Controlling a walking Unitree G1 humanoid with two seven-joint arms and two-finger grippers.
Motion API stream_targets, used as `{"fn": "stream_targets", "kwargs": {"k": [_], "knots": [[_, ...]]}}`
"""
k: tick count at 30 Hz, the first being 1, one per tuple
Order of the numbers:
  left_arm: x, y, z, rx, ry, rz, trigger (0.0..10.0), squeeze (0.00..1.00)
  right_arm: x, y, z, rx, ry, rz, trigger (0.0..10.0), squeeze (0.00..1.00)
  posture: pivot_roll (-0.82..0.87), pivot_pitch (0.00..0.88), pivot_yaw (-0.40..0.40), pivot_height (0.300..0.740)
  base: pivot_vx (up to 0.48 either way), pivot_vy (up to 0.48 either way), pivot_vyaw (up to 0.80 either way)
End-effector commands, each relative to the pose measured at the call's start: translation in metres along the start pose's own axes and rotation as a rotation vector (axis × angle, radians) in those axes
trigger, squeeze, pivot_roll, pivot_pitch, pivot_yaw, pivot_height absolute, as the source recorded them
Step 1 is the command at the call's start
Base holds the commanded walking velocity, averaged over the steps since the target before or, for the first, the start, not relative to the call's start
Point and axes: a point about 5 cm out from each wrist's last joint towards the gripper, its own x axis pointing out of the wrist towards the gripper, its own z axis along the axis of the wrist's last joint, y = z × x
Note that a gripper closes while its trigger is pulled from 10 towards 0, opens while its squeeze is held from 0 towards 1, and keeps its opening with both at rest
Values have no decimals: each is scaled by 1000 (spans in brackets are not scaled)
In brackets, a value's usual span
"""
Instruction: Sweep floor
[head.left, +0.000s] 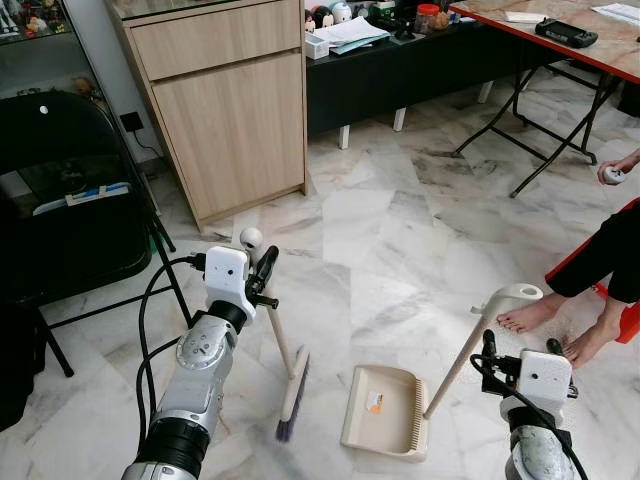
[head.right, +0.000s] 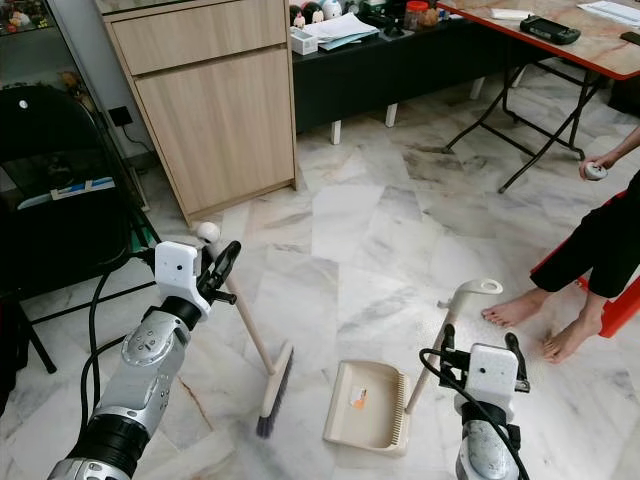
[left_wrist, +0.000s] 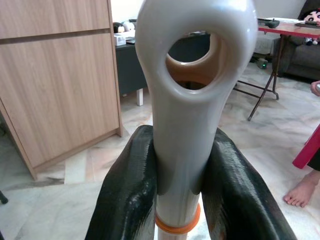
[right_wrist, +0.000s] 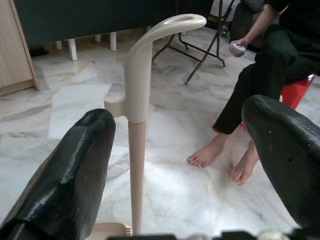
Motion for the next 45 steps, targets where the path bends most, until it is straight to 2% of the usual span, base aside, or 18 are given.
{"fn": "stream_targets", "kwargs": {"k": [1,18,26,39,45], "knots": [[5,0,7,23,-37,-7,10000,0,0,-3,-2,4,7,-13,10000,0,33,52,20,740,0,0,0],[3,0,6,22,-33,-6,10000,0,3,-4,2,-1,-11,-4,10000,0,29,64,18,740,289,0,0],[3,1,5,19,-29,-2,10000,0,4,-5,3,-3,-13,-2,10000,0,30,59,17,740,0,0,0],[2,5,4,29,-21,5,10000,0,6,3,4,8,-10,27,10000,0,34,59,16,740,0,0,0],[2,4,3,31,-18,6,10000,0,4,-1,3,6,-9,11,10000,0,29,61,16,740,0,0,0]]}}
